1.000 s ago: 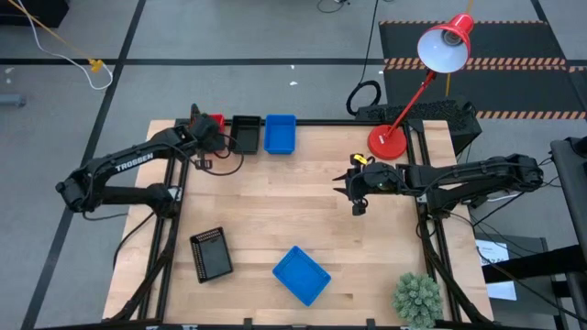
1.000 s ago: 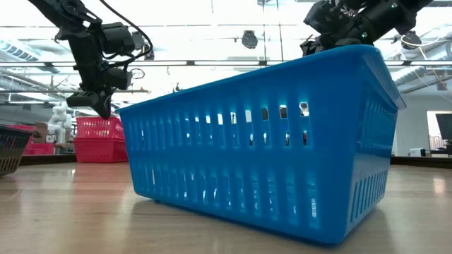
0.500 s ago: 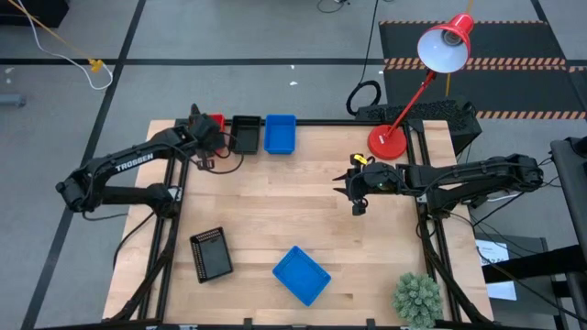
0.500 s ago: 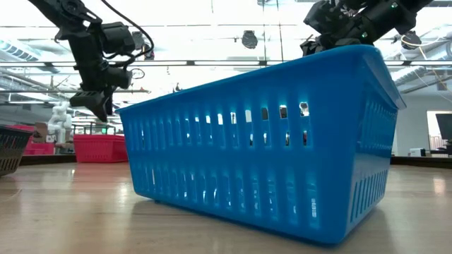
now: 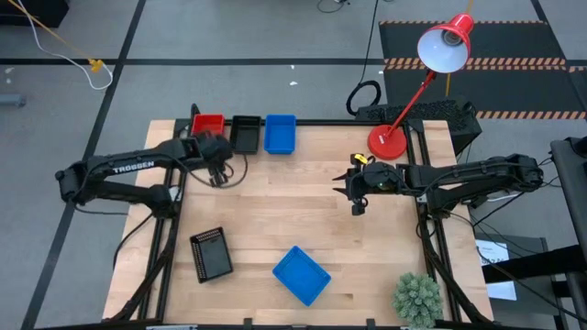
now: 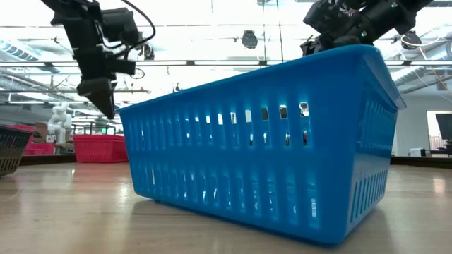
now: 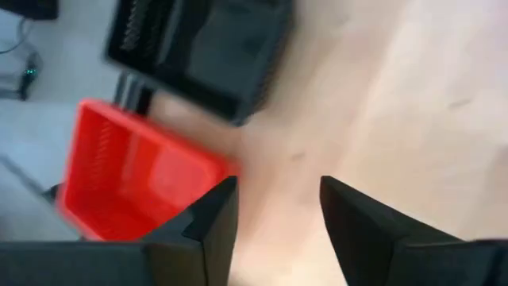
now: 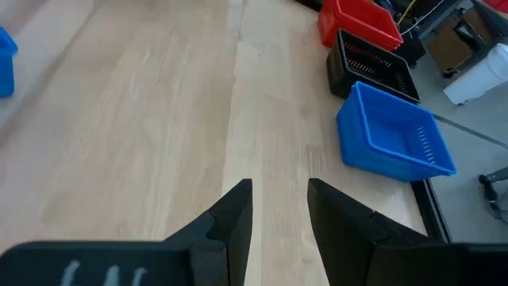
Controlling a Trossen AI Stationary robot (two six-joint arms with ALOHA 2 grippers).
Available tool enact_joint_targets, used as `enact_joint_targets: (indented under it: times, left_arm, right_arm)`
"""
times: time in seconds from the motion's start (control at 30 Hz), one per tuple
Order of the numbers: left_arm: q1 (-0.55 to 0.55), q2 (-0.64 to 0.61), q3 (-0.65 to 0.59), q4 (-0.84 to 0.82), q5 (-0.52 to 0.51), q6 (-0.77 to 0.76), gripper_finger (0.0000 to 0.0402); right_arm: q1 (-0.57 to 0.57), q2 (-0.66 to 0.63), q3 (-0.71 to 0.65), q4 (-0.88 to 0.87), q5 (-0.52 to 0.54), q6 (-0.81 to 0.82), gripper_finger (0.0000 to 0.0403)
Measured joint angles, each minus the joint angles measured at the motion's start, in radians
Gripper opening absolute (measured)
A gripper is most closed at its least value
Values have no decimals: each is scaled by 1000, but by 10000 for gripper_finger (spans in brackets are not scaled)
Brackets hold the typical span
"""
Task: Stack baskets by color
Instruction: Stack the bottom black bin on top of the stacked black bins
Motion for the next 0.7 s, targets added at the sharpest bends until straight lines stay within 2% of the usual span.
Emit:
enact_joint_targets:
  times: [0.17, 0.33, 0.47, 0.6, 0.7]
  left_arm:
    - [-192, 0, 1, -24, 14, -205, 148]
    - [-427, 0, 1, -27, 97, -422, 134]
    - [-632, 0, 1, -23, 91, -596, 134]
    - [-833, 0, 1, 10, 36, -795, 133]
    - [-983, 37, 3, 57, 13, -859, 133]
  right_arm:
    - [10, 0, 7, 58, -101, 65, 118]
    - [70, 1, 26, 61, -100, 138, 118]
    - [141, 5, 26, 62, -101, 179, 118]
    - [213, 12, 26, 61, -100, 255, 118]
    - [254, 14, 26, 64, -100, 299, 118]
